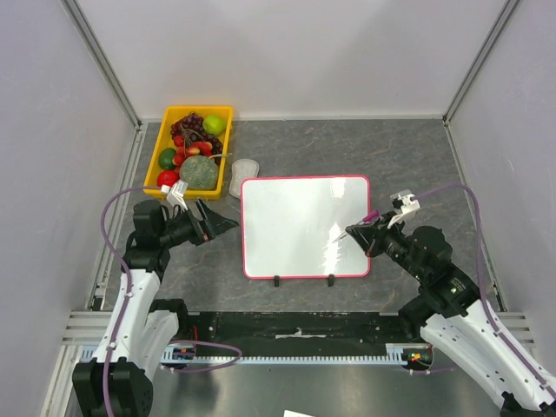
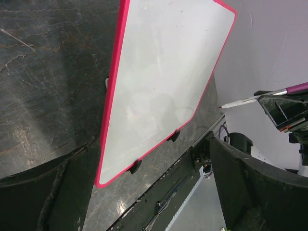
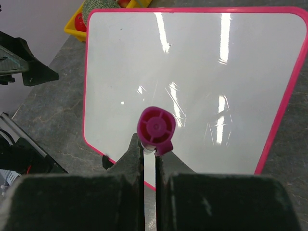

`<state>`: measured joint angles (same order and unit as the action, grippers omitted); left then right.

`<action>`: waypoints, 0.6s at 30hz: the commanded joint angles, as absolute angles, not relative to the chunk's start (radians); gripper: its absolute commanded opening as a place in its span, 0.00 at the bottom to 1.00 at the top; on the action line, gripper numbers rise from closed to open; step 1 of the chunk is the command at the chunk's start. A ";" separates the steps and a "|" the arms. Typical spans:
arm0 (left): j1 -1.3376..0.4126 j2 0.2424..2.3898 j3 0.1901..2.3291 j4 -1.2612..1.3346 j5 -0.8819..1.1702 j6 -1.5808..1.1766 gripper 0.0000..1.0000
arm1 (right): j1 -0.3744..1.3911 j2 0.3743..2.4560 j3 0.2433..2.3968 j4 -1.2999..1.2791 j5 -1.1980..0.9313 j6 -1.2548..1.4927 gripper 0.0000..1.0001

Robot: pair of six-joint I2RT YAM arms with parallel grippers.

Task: Write a sentence on the whiteboard
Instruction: Hold the whiteboard on the whiteboard stand.

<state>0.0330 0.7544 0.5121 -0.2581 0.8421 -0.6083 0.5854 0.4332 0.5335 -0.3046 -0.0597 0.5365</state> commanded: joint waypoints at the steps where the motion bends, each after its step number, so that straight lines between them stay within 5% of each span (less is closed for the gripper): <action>1: 0.035 0.784 0.491 -0.140 0.851 -0.612 0.98 | 0.586 0.494 0.532 -0.173 -0.117 0.517 0.00; 18: -0.077 0.994 0.558 -0.035 0.807 -0.585 0.97 | 0.788 0.732 0.667 -0.045 0.097 0.495 0.00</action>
<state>-0.0490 0.9577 0.5068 -0.0925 0.8238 -0.6094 0.7216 0.6819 0.5781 -0.1482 -0.0048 0.5217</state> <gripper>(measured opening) 0.971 0.058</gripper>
